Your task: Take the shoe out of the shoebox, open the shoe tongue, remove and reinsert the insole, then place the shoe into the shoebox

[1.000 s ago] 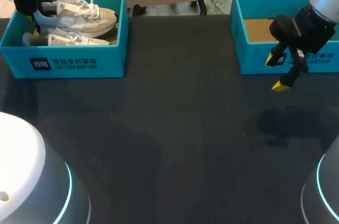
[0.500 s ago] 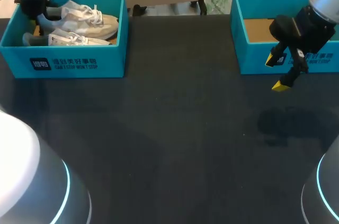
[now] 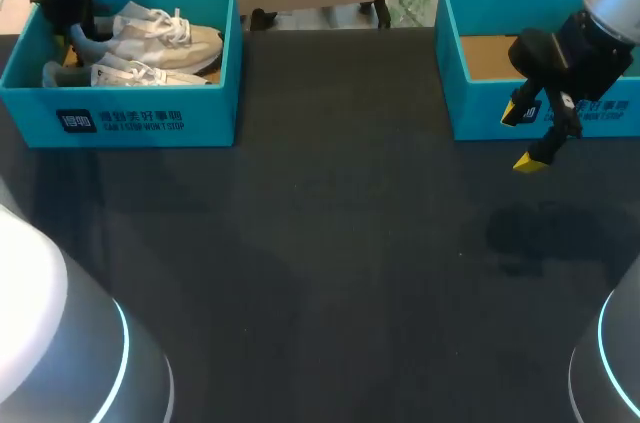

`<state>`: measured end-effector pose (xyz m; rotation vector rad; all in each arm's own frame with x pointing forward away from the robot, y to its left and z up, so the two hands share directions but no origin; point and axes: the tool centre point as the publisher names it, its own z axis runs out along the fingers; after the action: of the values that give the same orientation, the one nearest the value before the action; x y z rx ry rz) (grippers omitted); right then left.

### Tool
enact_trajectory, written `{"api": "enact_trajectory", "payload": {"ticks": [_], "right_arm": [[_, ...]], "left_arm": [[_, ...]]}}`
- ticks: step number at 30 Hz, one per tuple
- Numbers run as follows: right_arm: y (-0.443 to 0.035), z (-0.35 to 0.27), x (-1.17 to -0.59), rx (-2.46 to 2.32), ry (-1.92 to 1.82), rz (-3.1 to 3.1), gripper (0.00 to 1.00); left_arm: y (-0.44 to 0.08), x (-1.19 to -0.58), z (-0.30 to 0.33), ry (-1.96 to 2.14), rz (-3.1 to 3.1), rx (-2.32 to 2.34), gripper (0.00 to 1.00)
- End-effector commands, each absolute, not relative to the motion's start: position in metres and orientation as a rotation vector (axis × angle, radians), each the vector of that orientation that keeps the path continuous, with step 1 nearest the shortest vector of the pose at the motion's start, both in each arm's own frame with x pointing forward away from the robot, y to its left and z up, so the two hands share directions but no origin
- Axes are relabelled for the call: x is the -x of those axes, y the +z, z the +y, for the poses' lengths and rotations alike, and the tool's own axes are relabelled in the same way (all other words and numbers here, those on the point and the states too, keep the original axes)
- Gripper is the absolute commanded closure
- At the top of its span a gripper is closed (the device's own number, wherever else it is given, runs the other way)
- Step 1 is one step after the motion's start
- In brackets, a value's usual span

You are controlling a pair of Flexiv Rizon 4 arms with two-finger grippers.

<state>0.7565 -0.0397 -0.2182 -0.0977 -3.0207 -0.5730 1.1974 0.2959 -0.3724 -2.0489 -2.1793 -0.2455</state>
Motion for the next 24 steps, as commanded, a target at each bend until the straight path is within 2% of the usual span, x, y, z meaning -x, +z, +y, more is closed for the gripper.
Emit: {"api": "enact_trajectory", "payload": {"ticks": [1, 3, 10, 12, 15, 24], "right_arm": [[-0.219, -0.040, -0.757, 0.098, -0.570, -3.022, 0.00], [-0.219, -0.040, -0.757, 0.098, -0.570, -3.022, 0.00], [-0.219, -0.040, -0.757, 0.098, -0.570, -3.022, 0.00], [-0.219, -0.040, -0.757, 0.098, -0.570, -3.022, 0.00], [-0.219, -0.040, -0.757, 0.098, -0.570, -3.022, 0.00], [-0.219, -0.040, -0.757, 0.098, -0.570, -3.022, 0.00]], "left_arm": [[-0.358, -1.194, 0.300, -0.220, -2.178, 2.072, 0.10], [-0.353, -1.192, 0.300, -0.203, -2.182, 2.088, 0.00], [-0.326, -1.182, 0.294, -0.150, -2.204, 2.122, 0.00], [-0.318, -1.177, 0.293, -0.129, -2.220, 2.123, 0.03], [-0.305, -1.169, 0.289, -0.105, -2.242, 2.125, 0.00], [-0.270, -1.142, 0.290, -0.076, -2.328, 2.114, 0.00]]}}
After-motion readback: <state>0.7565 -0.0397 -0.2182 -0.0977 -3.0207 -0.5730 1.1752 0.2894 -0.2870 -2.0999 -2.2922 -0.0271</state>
